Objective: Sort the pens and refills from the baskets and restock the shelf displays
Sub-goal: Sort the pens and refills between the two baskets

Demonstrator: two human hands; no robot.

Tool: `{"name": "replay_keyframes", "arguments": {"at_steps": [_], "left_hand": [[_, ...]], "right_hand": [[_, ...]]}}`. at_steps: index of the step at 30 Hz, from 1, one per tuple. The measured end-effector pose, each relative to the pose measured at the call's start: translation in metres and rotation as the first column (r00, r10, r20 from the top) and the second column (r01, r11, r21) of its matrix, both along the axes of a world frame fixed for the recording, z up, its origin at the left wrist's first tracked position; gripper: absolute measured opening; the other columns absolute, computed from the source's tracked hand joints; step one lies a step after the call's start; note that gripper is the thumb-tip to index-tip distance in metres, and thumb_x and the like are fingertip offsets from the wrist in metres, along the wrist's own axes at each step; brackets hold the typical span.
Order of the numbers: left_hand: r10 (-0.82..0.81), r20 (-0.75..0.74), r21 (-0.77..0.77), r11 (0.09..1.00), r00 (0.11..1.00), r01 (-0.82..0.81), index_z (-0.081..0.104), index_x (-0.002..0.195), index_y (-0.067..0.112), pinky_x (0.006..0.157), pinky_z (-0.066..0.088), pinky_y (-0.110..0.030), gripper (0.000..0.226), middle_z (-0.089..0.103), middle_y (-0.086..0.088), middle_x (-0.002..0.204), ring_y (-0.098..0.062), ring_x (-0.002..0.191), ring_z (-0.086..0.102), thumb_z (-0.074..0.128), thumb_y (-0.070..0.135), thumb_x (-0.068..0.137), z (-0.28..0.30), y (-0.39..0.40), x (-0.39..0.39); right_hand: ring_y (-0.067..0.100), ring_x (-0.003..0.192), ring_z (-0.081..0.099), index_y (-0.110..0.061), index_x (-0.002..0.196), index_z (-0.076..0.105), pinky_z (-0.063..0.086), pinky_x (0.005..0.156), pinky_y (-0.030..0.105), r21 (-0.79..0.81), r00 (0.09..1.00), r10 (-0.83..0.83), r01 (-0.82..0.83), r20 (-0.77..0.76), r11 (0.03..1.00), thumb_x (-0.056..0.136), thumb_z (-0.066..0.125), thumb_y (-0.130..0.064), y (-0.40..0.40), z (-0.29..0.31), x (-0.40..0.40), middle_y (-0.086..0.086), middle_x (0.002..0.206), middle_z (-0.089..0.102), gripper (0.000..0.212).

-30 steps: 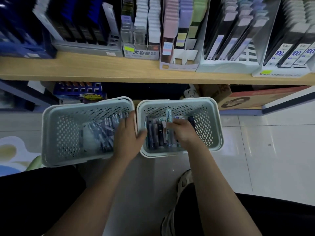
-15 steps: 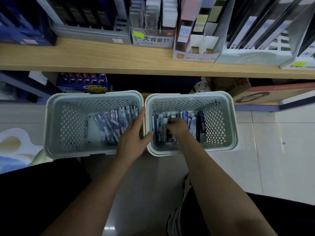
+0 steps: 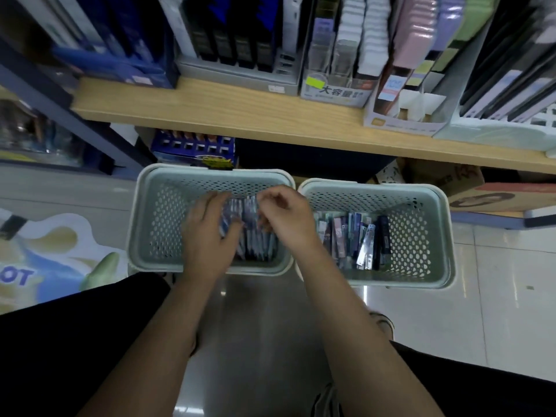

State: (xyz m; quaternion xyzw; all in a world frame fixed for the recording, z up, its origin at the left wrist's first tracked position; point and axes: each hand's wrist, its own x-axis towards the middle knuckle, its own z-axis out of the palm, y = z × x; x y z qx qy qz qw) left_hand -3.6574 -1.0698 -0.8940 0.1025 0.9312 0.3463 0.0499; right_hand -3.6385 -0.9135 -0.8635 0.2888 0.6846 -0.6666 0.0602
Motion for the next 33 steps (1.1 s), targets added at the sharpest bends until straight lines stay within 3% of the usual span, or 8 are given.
{"name": "replay_keyframes", "arguments": {"at_steps": [2,4,8,11,16,26,31,33], "left_hand": [[0.139,-0.111,-0.164,0.974,0.984,-0.156,0.051,0.141,0.010,0.108,0.036,-0.056,0.061,0.049,-0.021,0.145,-0.039,0.132,0.046,0.056,0.032,0.085,-0.006,-0.038,-0.010],[0.244,-0.099,-0.263,0.928,0.965,-0.262,0.039,0.149,0.005,0.110,0.031,-0.059,0.075,0.040,-0.026,0.151,-0.045,0.135,0.040,0.059,0.033,0.083,-0.012,-0.073,-0.015],[0.354,0.161,-0.208,0.925,0.921,-0.319,0.022,0.158,0.008,0.097,0.042,-0.056,0.084,0.041,-0.024,0.148,-0.045,0.129,0.045,0.068,0.025,0.089,-0.019,-0.103,-0.014],[0.385,0.153,-0.151,0.919,0.910,-0.364,0.028,0.156,0.014,0.088,0.046,-0.049,0.080,0.046,-0.016,0.145,-0.041,0.123,0.051,0.069,0.022,0.088,-0.020,-0.106,-0.014],[0.450,0.152,-0.044,0.893,0.880,-0.448,0.043,0.145,0.020,0.075,0.039,-0.034,0.064,0.056,-0.011,0.130,-0.037,0.104,0.059,0.068,0.020,0.086,-0.022,-0.111,-0.014],[0.415,0.107,-0.116,0.908,0.903,-0.404,0.035,0.151,0.020,0.077,0.052,-0.049,0.078,0.057,-0.013,0.122,-0.038,0.104,0.057,0.058,0.038,0.079,-0.034,-0.112,-0.010],[0.387,0.031,-0.231,0.900,0.922,-0.370,0.033,0.153,0.006,0.088,0.047,-0.051,0.084,0.057,-0.023,0.124,-0.040,0.110,0.050,0.057,0.039,0.080,-0.033,-0.105,-0.001],[0.366,0.021,-0.226,0.908,0.930,-0.352,0.030,0.154,0.002,0.094,0.044,-0.052,0.088,0.056,-0.024,0.128,-0.041,0.113,0.050,0.055,0.043,0.080,-0.033,-0.104,0.002]], "right_hand": [[0.022,0.102,0.067,-0.014,0.119,0.065,0.052,0.088,0.033,0.125,0.977,0.153,-0.172,0.147,0.977,0.094,0.065,-0.027,-0.020,-0.020,-0.012,0.001,0.107,0.069,0.028],[0.032,0.110,0.060,-0.010,0.144,0.044,0.046,0.090,0.035,0.206,0.915,0.216,-0.297,0.340,0.932,0.091,0.067,-0.040,-0.038,-0.045,-0.021,0.013,0.139,0.054,0.065],[0.040,0.129,0.048,-0.004,0.156,0.009,0.049,0.101,0.045,0.272,0.807,0.094,-0.303,0.583,0.913,0.089,0.070,-0.036,-0.060,-0.071,-0.029,0.024,0.153,0.028,0.096],[0.041,0.141,0.032,0.000,0.155,0.003,0.040,0.112,0.047,0.340,0.778,0.013,-0.290,0.629,0.894,0.089,0.073,-0.030,-0.064,-0.080,-0.038,0.024,0.156,0.021,0.100],[0.038,0.137,0.039,0.007,0.152,0.008,0.042,0.109,0.043,0.418,0.748,0.046,-0.419,0.663,0.806,0.088,0.073,-0.040,-0.070,-0.094,-0.047,0.027,0.152,0.028,0.102],[0.037,0.132,0.046,-0.001,0.153,0.005,0.047,0.105,0.042,0.383,0.747,0.105,-0.450,0.656,0.807,0.073,0.088,-0.033,-0.067,-0.104,-0.043,0.022,0.149,0.038,0.119],[0.033,0.109,0.064,0.003,0.155,0.008,0.058,0.084,0.035,0.380,0.786,0.112,-0.412,0.608,0.828,0.087,0.075,-0.016,-0.060,-0.102,-0.041,0.022,0.135,0.056,0.097],[0.025,0.088,0.067,0.002,0.151,0.021,0.057,0.064,0.029,0.365,0.795,0.110,-0.392,0.597,0.844,0.090,0.070,-0.014,-0.058,-0.101,-0.043,0.019,0.122,0.062,0.080]]}}
